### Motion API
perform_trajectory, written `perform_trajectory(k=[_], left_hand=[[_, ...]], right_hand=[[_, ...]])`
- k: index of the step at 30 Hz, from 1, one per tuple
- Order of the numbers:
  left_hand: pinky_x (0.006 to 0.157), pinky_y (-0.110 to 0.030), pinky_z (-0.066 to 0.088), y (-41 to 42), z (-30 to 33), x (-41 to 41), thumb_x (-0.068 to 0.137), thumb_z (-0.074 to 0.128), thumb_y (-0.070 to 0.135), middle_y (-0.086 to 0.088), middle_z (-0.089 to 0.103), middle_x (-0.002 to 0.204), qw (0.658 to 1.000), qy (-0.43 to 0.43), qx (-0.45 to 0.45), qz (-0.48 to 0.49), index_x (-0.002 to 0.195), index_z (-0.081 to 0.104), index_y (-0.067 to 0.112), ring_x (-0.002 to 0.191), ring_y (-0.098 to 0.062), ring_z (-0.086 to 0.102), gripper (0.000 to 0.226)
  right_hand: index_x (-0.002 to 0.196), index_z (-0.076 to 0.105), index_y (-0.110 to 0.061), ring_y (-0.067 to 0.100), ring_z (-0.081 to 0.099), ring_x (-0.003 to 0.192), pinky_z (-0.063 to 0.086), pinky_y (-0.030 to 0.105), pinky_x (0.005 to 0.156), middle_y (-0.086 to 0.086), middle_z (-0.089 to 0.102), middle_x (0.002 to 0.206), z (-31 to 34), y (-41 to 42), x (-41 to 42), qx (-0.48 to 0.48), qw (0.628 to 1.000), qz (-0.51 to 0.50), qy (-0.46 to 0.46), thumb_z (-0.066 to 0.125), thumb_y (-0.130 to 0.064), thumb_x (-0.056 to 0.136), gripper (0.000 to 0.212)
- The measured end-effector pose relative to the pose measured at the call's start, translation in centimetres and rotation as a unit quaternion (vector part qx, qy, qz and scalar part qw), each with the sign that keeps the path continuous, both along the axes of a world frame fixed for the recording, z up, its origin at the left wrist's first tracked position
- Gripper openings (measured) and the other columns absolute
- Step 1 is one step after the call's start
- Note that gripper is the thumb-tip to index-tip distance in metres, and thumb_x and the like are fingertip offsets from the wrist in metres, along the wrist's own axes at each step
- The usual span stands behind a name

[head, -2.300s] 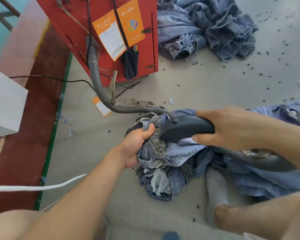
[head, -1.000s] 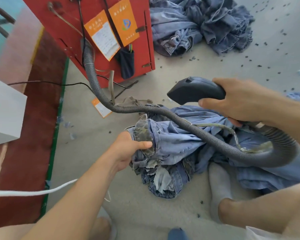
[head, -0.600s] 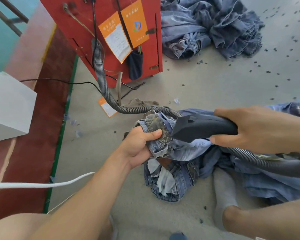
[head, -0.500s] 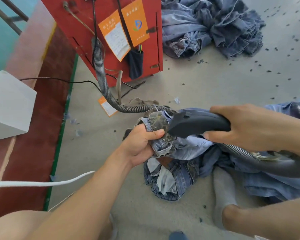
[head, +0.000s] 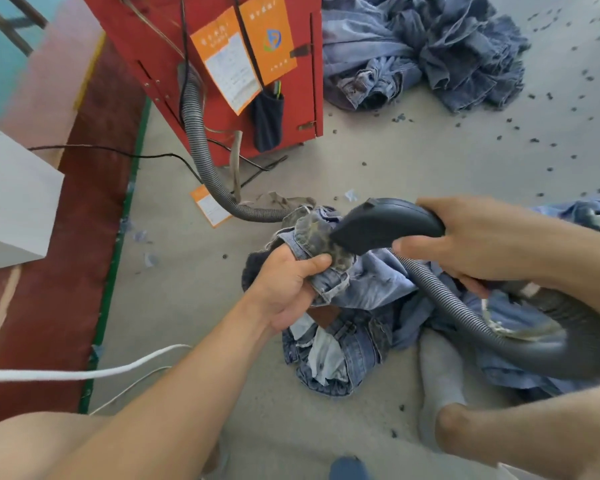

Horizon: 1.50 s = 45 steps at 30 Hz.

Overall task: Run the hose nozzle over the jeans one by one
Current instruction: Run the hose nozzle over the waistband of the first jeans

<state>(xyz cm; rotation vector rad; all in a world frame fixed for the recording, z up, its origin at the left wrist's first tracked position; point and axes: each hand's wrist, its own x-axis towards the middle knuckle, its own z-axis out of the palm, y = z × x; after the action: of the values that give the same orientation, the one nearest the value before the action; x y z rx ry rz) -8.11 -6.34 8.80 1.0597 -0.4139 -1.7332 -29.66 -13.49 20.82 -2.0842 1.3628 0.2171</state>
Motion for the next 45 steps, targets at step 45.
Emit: perform_trajectory(k=[45], left_hand=[[0.105,-0.055,0.052,-0.3,0.8,0.0,0.11,0.045,0.021,-0.024,0.069,0.128,0.995,0.005,0.096,0.036,0.128,0.063,-0.006,0.119,-0.037,0.067,0.037]], right_hand=[[0.092,0.061,-0.041,0.025,0.057,0.039,0.055,0.039,0.049,0.011,0.064,0.053,1.7,-0.9,-2.7,0.125,0.989,-0.01,-0.073,0.066,-0.052,0.089,0.013]])
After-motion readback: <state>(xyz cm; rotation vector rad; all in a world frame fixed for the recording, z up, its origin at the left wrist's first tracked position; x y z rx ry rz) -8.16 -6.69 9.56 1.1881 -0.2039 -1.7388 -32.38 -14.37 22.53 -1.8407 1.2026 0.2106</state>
